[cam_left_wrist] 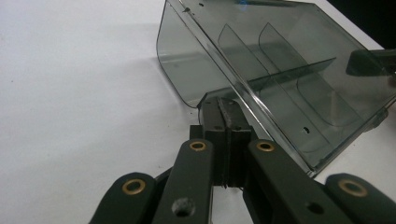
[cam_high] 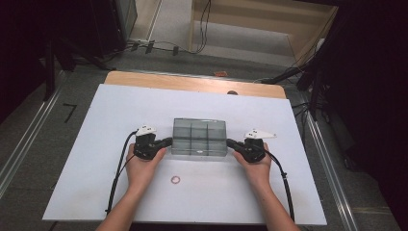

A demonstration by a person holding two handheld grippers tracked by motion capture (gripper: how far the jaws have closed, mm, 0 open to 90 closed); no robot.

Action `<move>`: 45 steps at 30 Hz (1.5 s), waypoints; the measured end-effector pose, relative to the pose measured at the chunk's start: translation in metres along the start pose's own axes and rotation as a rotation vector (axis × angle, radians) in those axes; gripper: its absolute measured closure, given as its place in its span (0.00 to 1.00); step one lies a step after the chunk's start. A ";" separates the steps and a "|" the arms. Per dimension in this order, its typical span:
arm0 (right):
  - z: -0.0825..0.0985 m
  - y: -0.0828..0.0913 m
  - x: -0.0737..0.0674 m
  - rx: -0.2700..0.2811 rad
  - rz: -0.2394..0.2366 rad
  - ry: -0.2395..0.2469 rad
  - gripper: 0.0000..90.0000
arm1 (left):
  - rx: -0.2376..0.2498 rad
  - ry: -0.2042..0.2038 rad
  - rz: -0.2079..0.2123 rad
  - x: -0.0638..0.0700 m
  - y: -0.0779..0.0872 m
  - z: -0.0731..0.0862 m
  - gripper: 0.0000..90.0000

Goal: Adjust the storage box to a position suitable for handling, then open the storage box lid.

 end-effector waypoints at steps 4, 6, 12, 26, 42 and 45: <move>0.000 0.001 0.000 -0.001 -0.012 0.009 0.98 | 0.017 -0.008 -0.002 0.001 0.002 0.000 1.00; 0.001 0.004 -0.001 0.009 -0.018 0.008 0.97 | 0.016 -0.030 -0.017 0.003 0.004 0.000 1.00; 0.004 0.015 -0.002 0.041 -0.018 -0.012 0.85 | 0.059 -0.060 -0.016 0.002 0.020 -0.001 0.87; -0.010 0.041 -0.025 0.119 -0.093 0.026 0.21 | 0.098 -0.126 0.078 0.009 0.045 -0.003 0.38; -0.018 0.029 -0.069 0.071 -0.112 0.083 0.22 | 0.083 -0.156 0.147 0.012 0.049 0.002 0.00; -0.016 0.024 -0.073 0.065 -0.136 0.079 0.43 | 0.078 -0.164 0.148 0.013 0.048 0.003 0.00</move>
Point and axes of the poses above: each handheld gripper's, and its own axes: y roughly backward along the jaws, z roughly out of its underside, x roughly to its right, the point moved 1 cm from there along -y, roughly forward along the jaws
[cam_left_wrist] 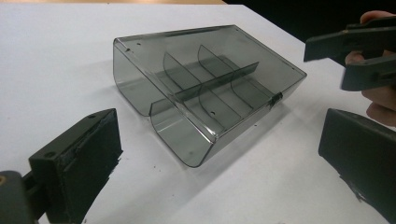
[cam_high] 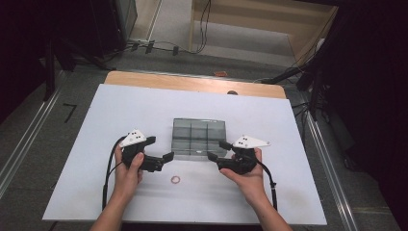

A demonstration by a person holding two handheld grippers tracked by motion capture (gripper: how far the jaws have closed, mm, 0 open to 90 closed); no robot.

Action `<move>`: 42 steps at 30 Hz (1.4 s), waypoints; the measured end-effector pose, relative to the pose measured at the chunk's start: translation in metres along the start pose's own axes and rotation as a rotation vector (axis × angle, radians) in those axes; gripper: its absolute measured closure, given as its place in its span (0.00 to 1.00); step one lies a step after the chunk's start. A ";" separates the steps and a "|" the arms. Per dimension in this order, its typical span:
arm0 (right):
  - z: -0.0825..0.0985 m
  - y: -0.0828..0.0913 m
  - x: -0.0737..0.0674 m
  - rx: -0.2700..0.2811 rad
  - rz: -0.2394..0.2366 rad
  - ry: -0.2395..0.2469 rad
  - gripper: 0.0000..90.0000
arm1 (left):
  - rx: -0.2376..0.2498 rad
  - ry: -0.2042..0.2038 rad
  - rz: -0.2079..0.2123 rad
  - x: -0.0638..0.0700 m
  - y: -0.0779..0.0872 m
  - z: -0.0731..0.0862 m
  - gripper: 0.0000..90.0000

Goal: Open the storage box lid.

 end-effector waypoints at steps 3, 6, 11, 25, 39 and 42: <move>0.002 -0.005 -0.006 -0.009 -0.031 0.030 0.59 | -0.005 -0.002 0.004 0.001 -0.001 0.002 0.00; 0.005 -0.009 -0.011 -0.017 -0.027 0.063 0.70 | -0.012 -0.002 0.005 0.000 -0.001 0.003 0.00; 0.010 -0.014 -0.017 -0.024 -0.047 0.093 0.87 | -0.009 -0.001 0.007 0.001 -0.002 0.004 0.00; 0.025 -0.026 -0.017 -0.057 -0.070 0.074 0.98 | -0.012 -0.002 0.018 0.002 -0.005 0.006 0.00; 0.030 -0.039 -0.016 -0.128 -0.045 0.037 0.98 | -0.022 0.002 0.018 0.003 -0.010 0.009 0.00; 0.030 -0.041 -0.016 -0.146 -0.031 0.028 0.98 | -0.021 0.002 0.017 0.003 -0.011 0.008 0.00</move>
Point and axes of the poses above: each handheld gripper's, and its own axes: y roughly backward along the jaws, z roughly out of its underside, x roughly to its right, the point moved 1 cm from there along -y, roughly forward along the jaws
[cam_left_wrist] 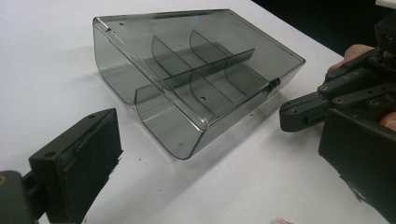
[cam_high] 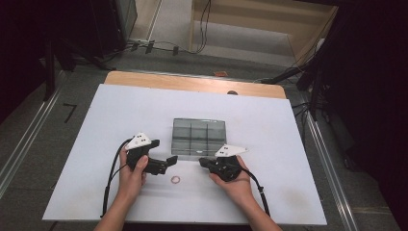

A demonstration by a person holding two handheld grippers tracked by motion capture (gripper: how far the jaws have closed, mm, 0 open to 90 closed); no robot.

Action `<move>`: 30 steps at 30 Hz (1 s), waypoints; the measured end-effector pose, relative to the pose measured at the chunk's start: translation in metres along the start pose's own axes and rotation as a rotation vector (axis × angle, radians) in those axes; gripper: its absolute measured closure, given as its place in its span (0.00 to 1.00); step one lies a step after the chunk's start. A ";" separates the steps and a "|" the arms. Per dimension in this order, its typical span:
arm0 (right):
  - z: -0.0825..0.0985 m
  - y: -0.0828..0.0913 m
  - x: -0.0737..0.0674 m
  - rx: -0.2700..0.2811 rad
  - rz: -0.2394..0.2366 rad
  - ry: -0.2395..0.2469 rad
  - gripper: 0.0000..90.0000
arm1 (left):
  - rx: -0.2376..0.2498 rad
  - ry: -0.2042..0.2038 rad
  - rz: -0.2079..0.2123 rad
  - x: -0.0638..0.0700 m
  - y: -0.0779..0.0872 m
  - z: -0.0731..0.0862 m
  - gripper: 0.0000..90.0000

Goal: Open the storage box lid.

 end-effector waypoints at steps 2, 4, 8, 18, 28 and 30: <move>-0.001 -0.001 0.000 -0.005 0.007 -0.005 0.98 | 0.000 0.002 0.000 0.000 0.000 0.000 0.00; -0.001 -0.001 0.000 -0.005 0.006 -0.011 0.98 | -0.001 0.001 0.001 0.000 0.000 0.000 0.00; -0.003 -0.003 0.000 -0.011 0.017 -0.022 0.98 | 0.000 0.005 0.002 0.001 -0.001 0.001 0.00; -0.009 -0.006 0.004 0.003 0.044 -0.036 0.98 | 0.000 0.010 -0.002 0.000 -0.002 0.001 0.00; -0.010 -0.004 0.004 0.024 0.042 -0.024 0.98 | -0.010 0.004 -0.016 -0.001 -0.003 0.002 0.00; -0.011 -0.003 0.003 0.028 0.042 -0.021 0.98 | -0.012 0.003 -0.019 -0.001 -0.002 0.002 0.00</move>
Point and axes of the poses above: each handheld gripper's, and its own axes: y roughly backward along the jaws, z roughly out of its underside, x roughly to its right, the point moved 1 cm from there along -y, roughly forward along the jaws
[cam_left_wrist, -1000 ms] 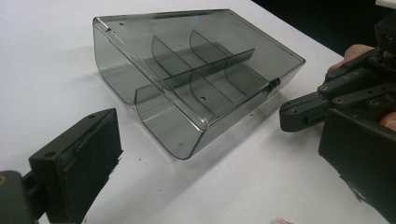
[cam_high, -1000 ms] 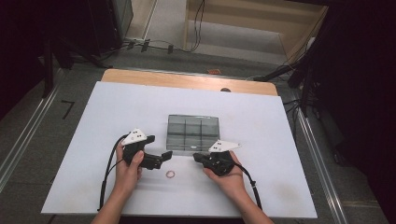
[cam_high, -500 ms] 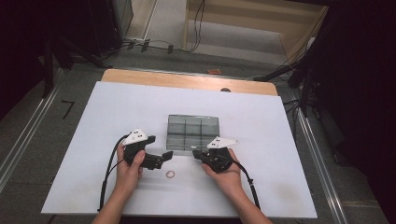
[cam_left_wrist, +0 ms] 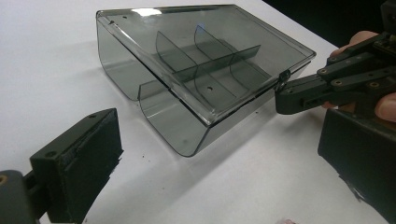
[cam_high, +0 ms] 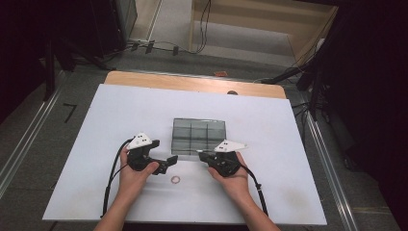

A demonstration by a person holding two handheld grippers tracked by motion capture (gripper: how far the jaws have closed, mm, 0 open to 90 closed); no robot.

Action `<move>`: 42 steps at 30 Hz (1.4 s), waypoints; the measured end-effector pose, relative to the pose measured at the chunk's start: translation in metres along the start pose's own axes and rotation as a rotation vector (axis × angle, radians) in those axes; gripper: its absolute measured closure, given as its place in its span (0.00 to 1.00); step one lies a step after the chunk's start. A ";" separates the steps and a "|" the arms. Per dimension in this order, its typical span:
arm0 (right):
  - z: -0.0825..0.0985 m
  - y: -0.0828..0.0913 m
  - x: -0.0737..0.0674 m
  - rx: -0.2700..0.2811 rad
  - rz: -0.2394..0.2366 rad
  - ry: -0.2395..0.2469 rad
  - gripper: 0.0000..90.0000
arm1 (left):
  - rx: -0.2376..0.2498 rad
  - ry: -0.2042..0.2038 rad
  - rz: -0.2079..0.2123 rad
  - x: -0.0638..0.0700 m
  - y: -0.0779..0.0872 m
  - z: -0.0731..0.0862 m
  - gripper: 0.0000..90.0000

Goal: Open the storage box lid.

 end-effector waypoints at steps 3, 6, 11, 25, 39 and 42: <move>0.000 0.001 0.000 -0.001 -0.004 0.003 0.98 | 0.001 0.004 -0.004 0.000 0.000 0.000 0.00; -0.002 0.002 -0.001 0.012 -0.010 0.002 0.98 | 0.002 0.008 -0.007 0.000 0.000 0.000 0.02; -0.007 0.007 -0.002 0.024 -0.010 0.015 0.98 | -0.002 0.014 -0.051 0.000 0.000 -0.001 0.13; -0.024 0.019 -0.002 0.069 -0.007 0.036 0.98 | 0.022 0.013 -0.016 0.003 0.002 -0.006 0.83; -0.032 0.024 0.001 0.088 -0.001 0.039 0.98 | 0.078 0.007 0.003 0.004 -0.003 -0.021 1.00; -0.032 0.024 0.001 0.087 -0.003 0.039 0.98 | 0.094 0.013 0.004 0.005 -0.003 -0.024 1.00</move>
Point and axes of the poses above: each handheld gripper's, and its own axes: y roughly backward along the jaws, z roughly out of its underside, x roughly to its right, the point moved 1 cm from there along -y, roughly forward along the jaws
